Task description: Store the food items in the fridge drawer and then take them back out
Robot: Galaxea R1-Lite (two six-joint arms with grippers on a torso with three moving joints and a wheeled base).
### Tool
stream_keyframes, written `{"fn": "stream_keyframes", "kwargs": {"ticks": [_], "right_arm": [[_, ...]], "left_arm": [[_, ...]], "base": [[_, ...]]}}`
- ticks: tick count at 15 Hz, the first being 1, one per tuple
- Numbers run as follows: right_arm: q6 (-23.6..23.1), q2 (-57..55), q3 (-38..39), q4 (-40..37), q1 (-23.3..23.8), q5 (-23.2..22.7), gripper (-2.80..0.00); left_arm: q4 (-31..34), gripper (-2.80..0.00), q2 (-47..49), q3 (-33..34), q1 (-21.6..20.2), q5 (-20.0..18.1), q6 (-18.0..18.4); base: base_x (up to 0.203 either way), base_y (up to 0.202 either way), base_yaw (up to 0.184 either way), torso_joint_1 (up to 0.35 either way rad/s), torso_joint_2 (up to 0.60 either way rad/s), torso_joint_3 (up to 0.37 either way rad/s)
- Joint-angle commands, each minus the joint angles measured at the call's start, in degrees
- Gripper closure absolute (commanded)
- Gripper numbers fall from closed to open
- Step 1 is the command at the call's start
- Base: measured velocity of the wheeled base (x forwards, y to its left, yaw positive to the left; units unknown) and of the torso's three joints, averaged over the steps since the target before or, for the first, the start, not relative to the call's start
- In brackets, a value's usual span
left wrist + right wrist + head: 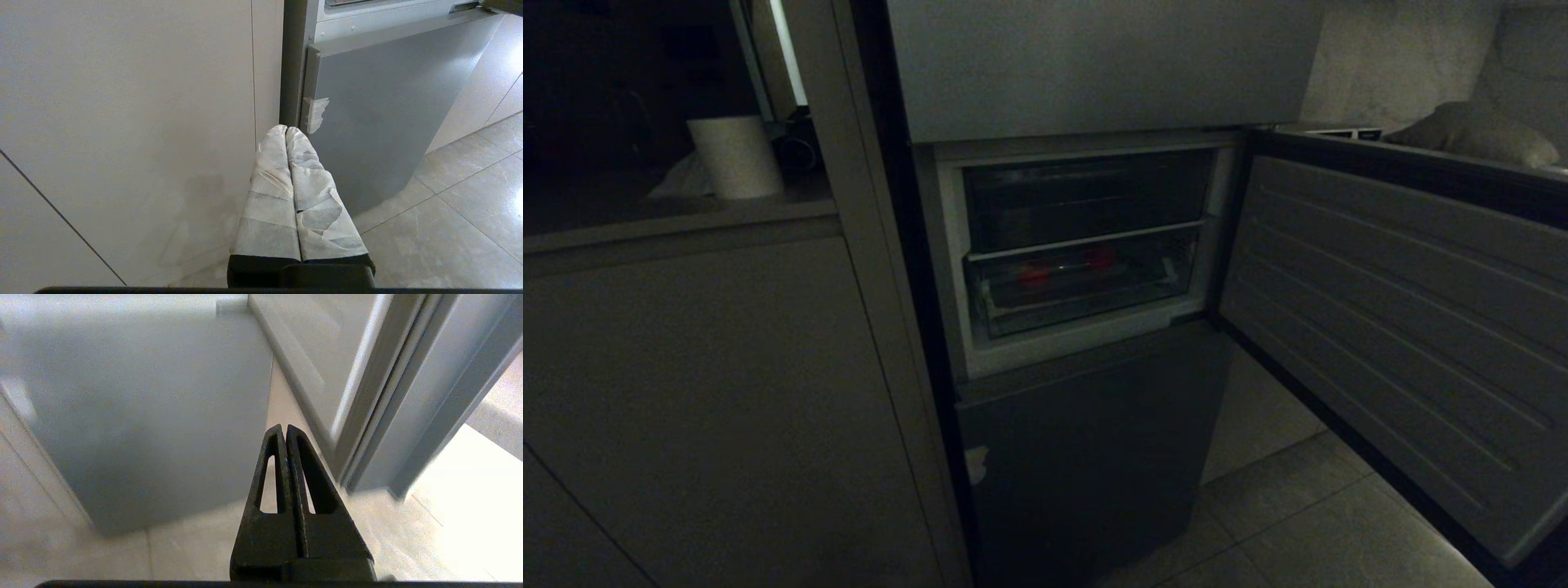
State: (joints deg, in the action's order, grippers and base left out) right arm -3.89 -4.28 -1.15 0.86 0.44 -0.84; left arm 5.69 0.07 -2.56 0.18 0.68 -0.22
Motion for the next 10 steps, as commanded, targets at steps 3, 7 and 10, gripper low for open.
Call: {"fn": "stream_keyframes", "kwargs": {"ticks": [3, 7, 10], "right_arm": [[-0.77, 4.37, 1.07, -1.39, -0.18, -0.04, 0.0], [-0.77, 4.37, 1.07, -1.39, -0.18, -0.13, 0.0], [-0.68, 4.37, 1.07, -1.39, -0.18, -0.04, 0.0]], "left_arm": [[0.02, 0.0, 0.01, 0.01, -0.01, 0.02, -0.04], [0.02, 0.0, 0.01, 0.01, -0.01, 0.02, -0.04], [0.02, 0.0, 0.01, 0.01, -0.01, 0.02, -0.04]], "base": [[0.0, 0.0, 0.0, 0.0, 0.0, 0.0], [0.0, 0.0, 0.0, 0.0, 0.0, 0.0], [0.003, -0.001, 0.066, 0.002, 0.0, 0.002]]}}
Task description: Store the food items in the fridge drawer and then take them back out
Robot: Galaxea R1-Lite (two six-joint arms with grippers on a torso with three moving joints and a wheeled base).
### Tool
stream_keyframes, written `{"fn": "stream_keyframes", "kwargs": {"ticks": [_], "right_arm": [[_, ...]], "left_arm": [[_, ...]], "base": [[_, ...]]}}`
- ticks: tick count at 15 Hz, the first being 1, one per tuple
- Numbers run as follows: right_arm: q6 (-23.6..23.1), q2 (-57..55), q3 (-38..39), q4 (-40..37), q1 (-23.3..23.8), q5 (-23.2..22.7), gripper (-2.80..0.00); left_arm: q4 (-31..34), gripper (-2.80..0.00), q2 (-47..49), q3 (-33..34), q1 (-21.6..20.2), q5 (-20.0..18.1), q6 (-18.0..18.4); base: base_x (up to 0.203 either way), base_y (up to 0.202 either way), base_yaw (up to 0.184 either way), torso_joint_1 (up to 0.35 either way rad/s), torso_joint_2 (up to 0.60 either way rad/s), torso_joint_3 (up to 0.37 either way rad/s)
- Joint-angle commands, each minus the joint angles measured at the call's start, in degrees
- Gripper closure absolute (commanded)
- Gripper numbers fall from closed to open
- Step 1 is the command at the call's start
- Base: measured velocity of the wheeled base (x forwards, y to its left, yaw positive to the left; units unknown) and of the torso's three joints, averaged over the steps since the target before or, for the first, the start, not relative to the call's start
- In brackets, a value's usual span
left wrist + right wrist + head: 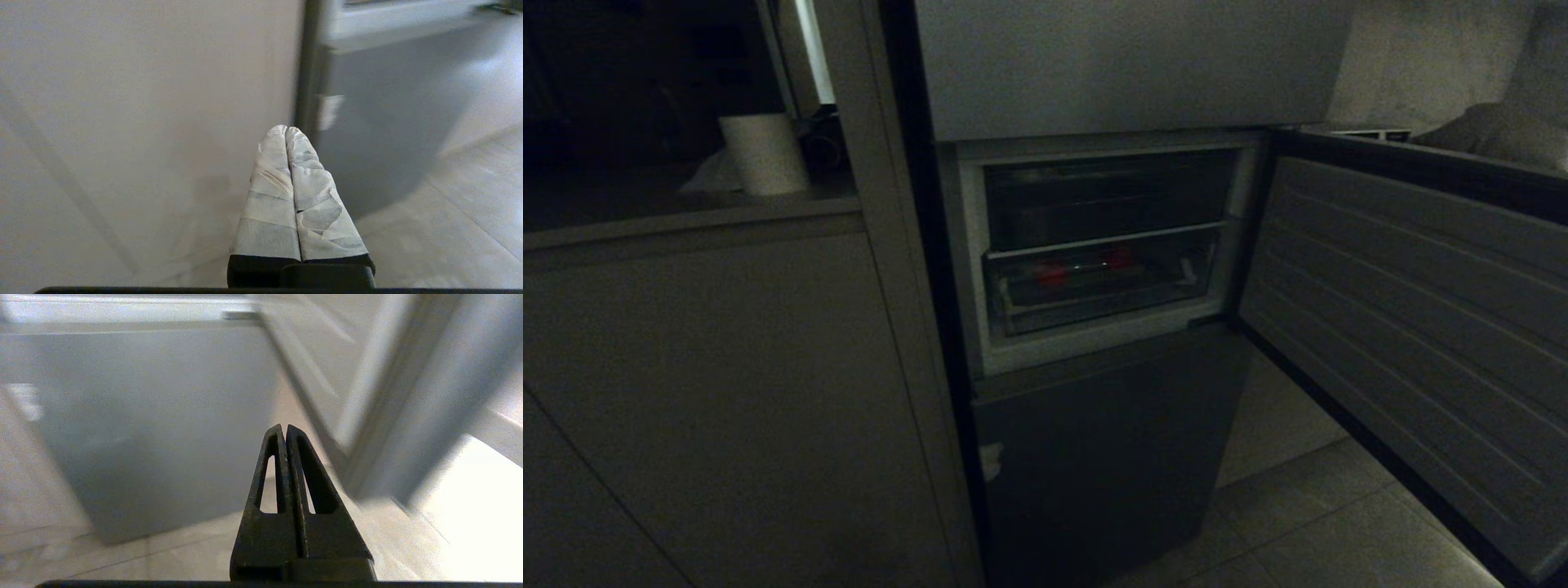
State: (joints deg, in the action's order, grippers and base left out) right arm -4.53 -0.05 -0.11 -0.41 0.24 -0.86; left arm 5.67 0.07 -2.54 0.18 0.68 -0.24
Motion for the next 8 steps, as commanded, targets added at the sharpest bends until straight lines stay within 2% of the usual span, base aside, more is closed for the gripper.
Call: {"fn": "stream_keyframes", "kwargs": {"ticks": [1, 8], "right_arm": [[0.17, 0.14, 0.02, -0.11, 0.02, -0.02, 0.0], [3.22, 0.14, 0.02, 0.15, 0.02, 0.59, 0.0]], "left_arm": [[0.04, 0.0, 0.02, -0.01, -0.01, 0.02, -0.02], [0.04, 0.0, 0.02, -0.01, -0.01, 0.02, -0.02]], "base": [[-0.002, -0.009, 0.165, 0.004, 0.0, 0.001], [0.003, -0.007, 0.174, 0.003, 0.0, 0.001]]}}
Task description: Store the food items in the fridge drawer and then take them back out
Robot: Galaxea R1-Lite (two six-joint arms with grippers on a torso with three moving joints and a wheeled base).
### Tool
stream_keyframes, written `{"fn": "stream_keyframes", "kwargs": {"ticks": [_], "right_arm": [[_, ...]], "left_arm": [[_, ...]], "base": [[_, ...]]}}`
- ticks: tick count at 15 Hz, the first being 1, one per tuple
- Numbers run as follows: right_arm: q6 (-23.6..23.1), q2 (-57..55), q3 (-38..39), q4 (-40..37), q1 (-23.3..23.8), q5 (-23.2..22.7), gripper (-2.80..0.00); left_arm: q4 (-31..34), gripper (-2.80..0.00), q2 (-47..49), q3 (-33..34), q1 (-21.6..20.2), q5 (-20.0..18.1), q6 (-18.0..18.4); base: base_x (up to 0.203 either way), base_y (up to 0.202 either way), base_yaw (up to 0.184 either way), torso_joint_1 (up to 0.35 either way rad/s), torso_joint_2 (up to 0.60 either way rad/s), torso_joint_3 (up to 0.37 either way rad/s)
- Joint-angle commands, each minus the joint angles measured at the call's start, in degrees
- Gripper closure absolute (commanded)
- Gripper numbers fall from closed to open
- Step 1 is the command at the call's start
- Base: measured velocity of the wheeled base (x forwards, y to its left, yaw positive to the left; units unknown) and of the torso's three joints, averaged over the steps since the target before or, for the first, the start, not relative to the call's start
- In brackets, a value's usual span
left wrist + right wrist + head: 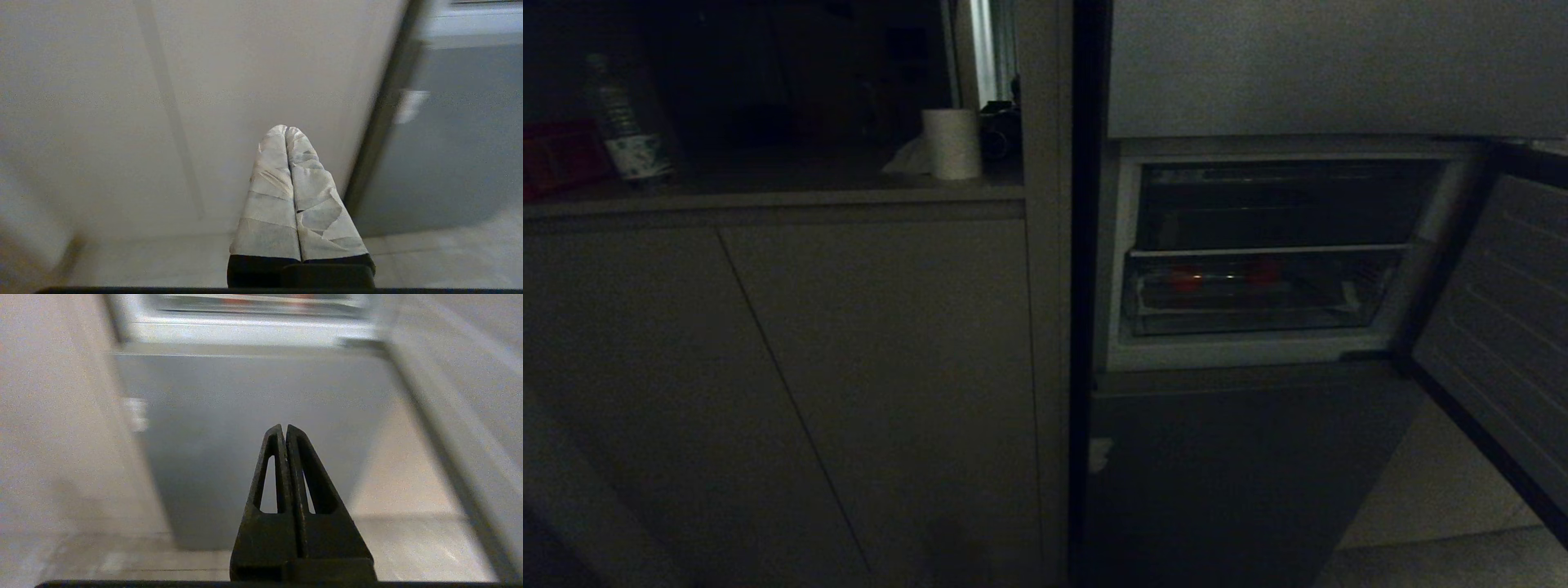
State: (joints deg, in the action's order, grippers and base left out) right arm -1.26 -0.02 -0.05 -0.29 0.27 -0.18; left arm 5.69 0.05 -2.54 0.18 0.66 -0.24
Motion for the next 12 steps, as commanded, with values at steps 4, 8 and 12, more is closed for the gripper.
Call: {"fn": "stream_keyframes", "kwargs": {"ticks": [4, 8, 12], "right_arm": [[0.11, 0.11, -0.04, 0.12, 0.0, -0.17, 0.0], [-5.6, -0.34, -1.27, 0.49, 0.0, -3.3, 0.0], [-5.78, -17.66, -11.9, -1.35, 0.03, -8.94, 0.0]], "left_arm": [[0.02, 0.0, 0.04, -0.01, -0.01, 0.04, -0.02], [0.02, 0.0, 0.04, -0.01, -0.01, 0.04, -0.02], [0.02, 0.0, 0.04, -0.01, -0.01, 0.04, -0.02]], "base": [[0.002, -0.007, 0.171, 0.002, 0.0, -0.001], [0.001, -0.004, 0.053, 0.001, 0.0, 0.001], [0.0, 0.0, 0.0, 0.0, 0.0, 0.0]]}}
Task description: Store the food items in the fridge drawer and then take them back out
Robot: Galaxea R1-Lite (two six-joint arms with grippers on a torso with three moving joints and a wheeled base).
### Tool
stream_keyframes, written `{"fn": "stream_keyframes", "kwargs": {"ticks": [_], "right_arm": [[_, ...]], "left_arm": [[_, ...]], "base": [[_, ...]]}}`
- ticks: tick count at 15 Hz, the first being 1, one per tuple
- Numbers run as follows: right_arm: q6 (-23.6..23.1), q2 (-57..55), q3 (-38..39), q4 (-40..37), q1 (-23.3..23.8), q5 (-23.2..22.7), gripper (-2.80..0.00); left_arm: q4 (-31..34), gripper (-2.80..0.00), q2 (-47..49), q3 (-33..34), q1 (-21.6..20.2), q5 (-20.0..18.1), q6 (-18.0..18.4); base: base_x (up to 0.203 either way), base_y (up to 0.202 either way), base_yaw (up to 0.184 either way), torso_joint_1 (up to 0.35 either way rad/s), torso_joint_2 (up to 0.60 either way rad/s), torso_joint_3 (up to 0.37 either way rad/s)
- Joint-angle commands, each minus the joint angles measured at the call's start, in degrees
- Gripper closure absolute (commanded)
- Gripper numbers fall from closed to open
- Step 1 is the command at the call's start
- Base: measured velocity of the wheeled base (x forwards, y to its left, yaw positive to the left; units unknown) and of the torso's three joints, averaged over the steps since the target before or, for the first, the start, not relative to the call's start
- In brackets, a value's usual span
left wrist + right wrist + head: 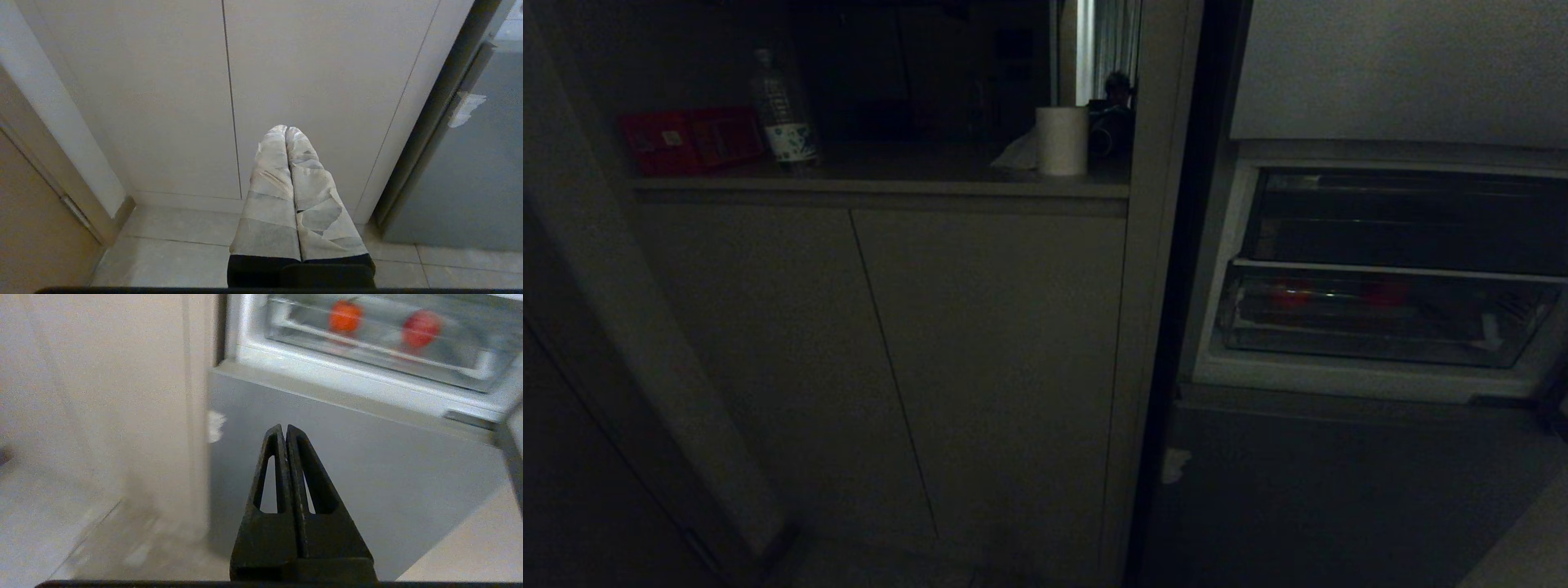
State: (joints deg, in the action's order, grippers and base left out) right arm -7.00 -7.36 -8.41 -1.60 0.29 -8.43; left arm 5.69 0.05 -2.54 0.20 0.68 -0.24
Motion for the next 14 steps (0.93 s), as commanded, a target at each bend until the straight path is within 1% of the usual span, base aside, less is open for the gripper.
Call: {"fn": "stream_keyframes", "kwargs": {"ticks": [1, 3, 4, 5, 7, 10, 12, 14], "right_arm": [[0.12, -17.12, -5.91, 0.25, 0.0, -1.55, 0.0], [1.49, -30.41, -10.31, 3.45, -0.01, -4.08, 0.0], [2.33, -36.67, -12.18, 6.58, -0.04, -5.81, 0.0], [2.84, -42.64, -13.55, 9.45, -0.09, -7.34, -2.8], [4.35, -53.47, -16.49, 14.09, -0.79, -9.45, -2.8], [9.1, -69.78, -23.09, 20.45, -3.28, -10.77, -2.8], [10.59, -81.06, -26.5, 29.41, -4.13, -10.11, -2.8], [11.19, -91.86, -29.02, 42.22, -4.94, -6.57, -2.8]], "left_arm": [[0.02, 0.0, 0.04, -0.01, -0.03, 0.02, -0.03], [0.02, 0.0, 0.04, -0.01, -0.03, 0.02, -0.03], [0.02, 0.0, 0.04, -0.01, -0.03, 0.02, -0.03], [0.02, 0.0, 0.04, -0.01, -0.03, 0.02, -0.03], [0.02, 0.0, 0.04, -0.01, -0.03, 0.02, -0.03], [0.02, 0.0, 0.04, -0.01, -0.03, 0.02, -0.03], [0.02, 0.0, 0.04, -0.01, -0.03, 0.02, -0.03], [0.02, 0.0, 0.04, -0.01, -0.03, 0.11, -0.03]], "base": [[0.0, 0.0, 0.0, 0.0, 0.0, 0.0], [0.0, 0.0, 0.0, 0.0, 0.0, 0.0], [0.0, 0.0, 0.0, 0.0, 0.0, 0.0], [0.0, 0.0, 0.0, 0.0, 0.0, 0.0], [0.0, 0.0, 0.0, 0.0, 0.0, 0.0], [0.0, 0.0, 0.0, 0.0, 0.0, 0.0], [0.0, 0.0, 0.0, 0.0, 0.0, 0.0], [0.0, 0.0, 0.0, 0.0, 0.0, 0.0]]}}
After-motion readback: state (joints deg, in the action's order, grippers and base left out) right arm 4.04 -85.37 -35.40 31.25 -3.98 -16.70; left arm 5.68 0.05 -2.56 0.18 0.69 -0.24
